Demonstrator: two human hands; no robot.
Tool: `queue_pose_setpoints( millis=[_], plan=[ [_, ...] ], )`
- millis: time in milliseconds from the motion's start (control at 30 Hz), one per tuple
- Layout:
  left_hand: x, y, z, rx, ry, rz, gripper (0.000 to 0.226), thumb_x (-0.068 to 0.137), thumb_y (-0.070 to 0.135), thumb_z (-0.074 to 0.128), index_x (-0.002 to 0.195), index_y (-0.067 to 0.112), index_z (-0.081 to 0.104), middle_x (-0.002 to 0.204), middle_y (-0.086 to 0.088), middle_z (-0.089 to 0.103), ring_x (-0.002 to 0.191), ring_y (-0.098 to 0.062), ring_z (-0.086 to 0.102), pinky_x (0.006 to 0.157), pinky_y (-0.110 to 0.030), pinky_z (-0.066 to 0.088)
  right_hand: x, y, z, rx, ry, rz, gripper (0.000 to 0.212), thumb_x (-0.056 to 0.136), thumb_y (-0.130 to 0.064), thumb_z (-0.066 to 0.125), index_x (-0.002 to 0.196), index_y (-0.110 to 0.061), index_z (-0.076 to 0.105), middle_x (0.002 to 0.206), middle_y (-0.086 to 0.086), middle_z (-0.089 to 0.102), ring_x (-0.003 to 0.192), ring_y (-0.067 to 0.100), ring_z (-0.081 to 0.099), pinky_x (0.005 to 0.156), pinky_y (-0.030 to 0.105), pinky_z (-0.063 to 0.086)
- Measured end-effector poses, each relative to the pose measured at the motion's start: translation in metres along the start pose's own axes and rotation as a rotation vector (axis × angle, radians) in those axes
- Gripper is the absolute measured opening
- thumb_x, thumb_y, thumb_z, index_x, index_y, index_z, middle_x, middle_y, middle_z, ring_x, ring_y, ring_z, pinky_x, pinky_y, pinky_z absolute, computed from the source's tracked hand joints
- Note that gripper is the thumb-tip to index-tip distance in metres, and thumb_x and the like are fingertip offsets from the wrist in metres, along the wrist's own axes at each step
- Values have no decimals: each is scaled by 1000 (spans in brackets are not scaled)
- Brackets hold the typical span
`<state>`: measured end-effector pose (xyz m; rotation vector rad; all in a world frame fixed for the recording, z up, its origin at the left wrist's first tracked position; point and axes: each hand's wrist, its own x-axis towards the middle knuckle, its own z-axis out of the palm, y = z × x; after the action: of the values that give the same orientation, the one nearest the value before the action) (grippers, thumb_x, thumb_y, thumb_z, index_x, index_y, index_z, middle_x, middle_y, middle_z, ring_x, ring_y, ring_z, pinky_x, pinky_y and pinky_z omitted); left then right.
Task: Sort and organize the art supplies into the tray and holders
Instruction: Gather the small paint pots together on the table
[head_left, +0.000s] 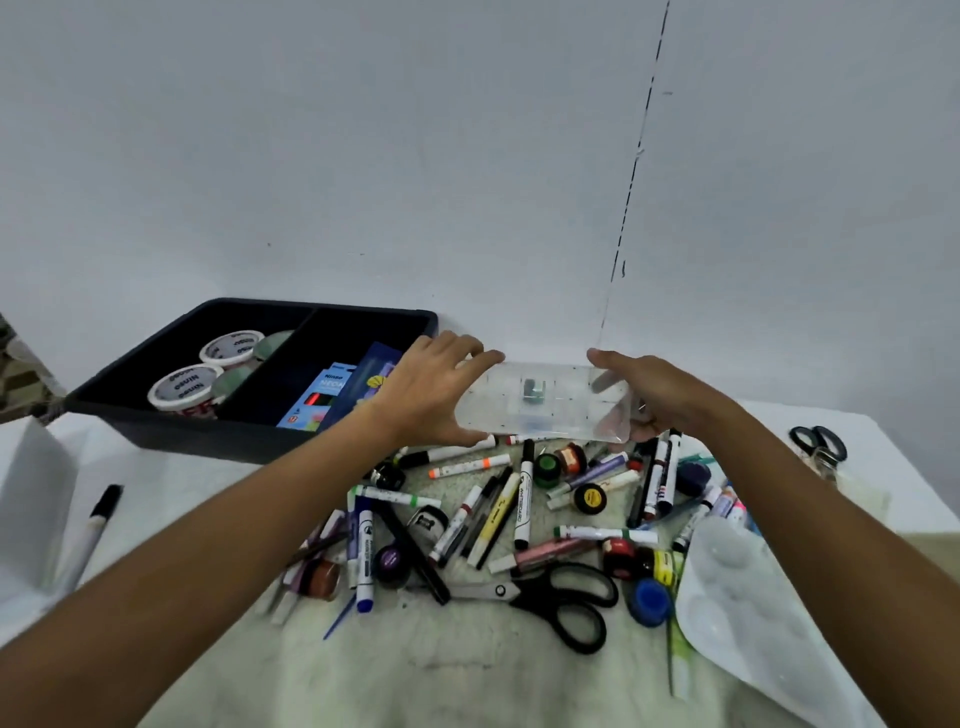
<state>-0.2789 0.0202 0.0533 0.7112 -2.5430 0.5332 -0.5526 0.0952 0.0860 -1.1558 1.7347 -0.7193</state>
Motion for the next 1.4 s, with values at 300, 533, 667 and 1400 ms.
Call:
queue_pose_setpoints(
  millis=[300, 533, 667, 1400],
  plan=[
    [-87, 35, -25, -246, -123, 7, 83, 67, 63, 63, 128, 7, 55, 106, -11, 60, 92, -28, 57, 72, -40, 49, -88, 23, 112, -991, 155, -611, 107, 65, -91, 25, 150, -26, 28, 152, 5, 33, 138, 24, 28, 115, 46, 22],
    [-172, 81, -37, -388, -328, -5, 89, 67, 70, 61, 134, 12, 51, 125, -6, 61, 110, -23, 58, 93, -34, 41, -129, 87, 165, -988, -39, -652, 99, 68, -79, 59, 144, -21, 35, 126, -4, 44, 114, 13, 37, 100, 34, 37],
    [-200, 102, -37, -445, -310, 13, 85, 69, 71, 59, 128, 10, 56, 120, -6, 61, 105, -20, 59, 86, -31, 46, -148, 105, 177, -930, -100, -655, 97, 67, -79, 61, 141, -21, 39, 125, -8, 42, 114, 10, 38, 95, 27, 35],
    [-191, 50, -15, -335, -391, -513, 68, 74, 67, 48, 128, 27, 59, 114, 3, 53, 117, -20, 38, 101, -43, 31, -34, 41, 203, -785, -65, -608, 61, 90, -3, 53, 143, -31, 43, 124, 6, 44, 114, 23, 42, 91, 33, 41]
  ],
)
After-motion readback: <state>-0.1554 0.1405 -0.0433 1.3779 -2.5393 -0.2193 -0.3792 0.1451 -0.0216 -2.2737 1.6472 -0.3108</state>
